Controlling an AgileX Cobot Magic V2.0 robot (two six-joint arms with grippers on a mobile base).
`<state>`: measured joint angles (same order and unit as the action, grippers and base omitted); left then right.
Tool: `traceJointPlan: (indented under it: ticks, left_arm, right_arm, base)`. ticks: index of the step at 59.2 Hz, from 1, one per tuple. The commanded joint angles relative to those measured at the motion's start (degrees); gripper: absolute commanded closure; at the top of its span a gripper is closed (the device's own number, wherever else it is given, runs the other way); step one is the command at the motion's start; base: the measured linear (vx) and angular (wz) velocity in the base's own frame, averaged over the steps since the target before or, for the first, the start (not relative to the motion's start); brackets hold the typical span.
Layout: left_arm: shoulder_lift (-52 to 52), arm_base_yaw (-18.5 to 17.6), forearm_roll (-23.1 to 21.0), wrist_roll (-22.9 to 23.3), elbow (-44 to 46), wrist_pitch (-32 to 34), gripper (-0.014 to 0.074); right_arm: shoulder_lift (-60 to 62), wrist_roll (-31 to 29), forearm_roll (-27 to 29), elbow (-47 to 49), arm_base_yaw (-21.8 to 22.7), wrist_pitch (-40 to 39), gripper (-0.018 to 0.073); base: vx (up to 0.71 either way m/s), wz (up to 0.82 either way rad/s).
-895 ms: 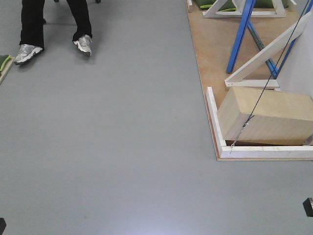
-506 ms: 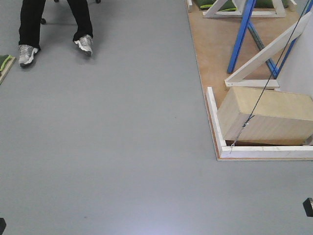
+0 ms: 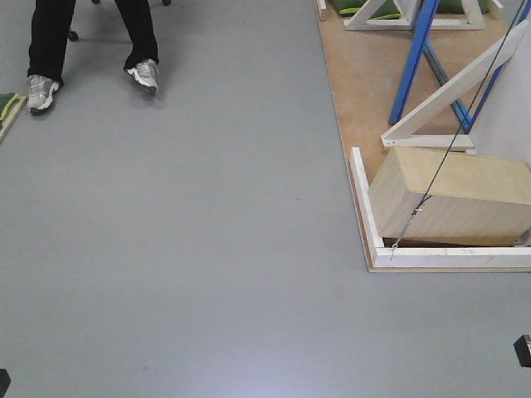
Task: Move to blue door and open it
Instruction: 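Drive the base forward along the wooden platform toward the blue door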
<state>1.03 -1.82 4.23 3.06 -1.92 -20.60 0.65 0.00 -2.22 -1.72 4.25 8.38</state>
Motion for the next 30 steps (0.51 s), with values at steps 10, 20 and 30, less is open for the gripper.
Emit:
traceJointPlan:
  ticks: [10,20,30]
  left_arm:
    - [0.66,-0.08,0.09,0.23,1.81,4.69,0.0526]
    - [0.66,-0.08,0.09,0.23,1.81,4.69,0.0526]
    - [0.66,-0.08,0.09,0.23,1.81,4.69,0.0526]
  right_arm:
    - [0.55,0.0,-0.15,-0.53,0.32,-4.61,0.0564]
    - [0.55,0.0,-0.15,-0.53,0.32,-4.61,0.0564]
    - [0.55,0.0,-0.15,-0.53,0.32,-4.61,0.0564]
  base:
    - [0.0,0.0]
    - [0.03,-0.01]
    - [0.08,-0.01]
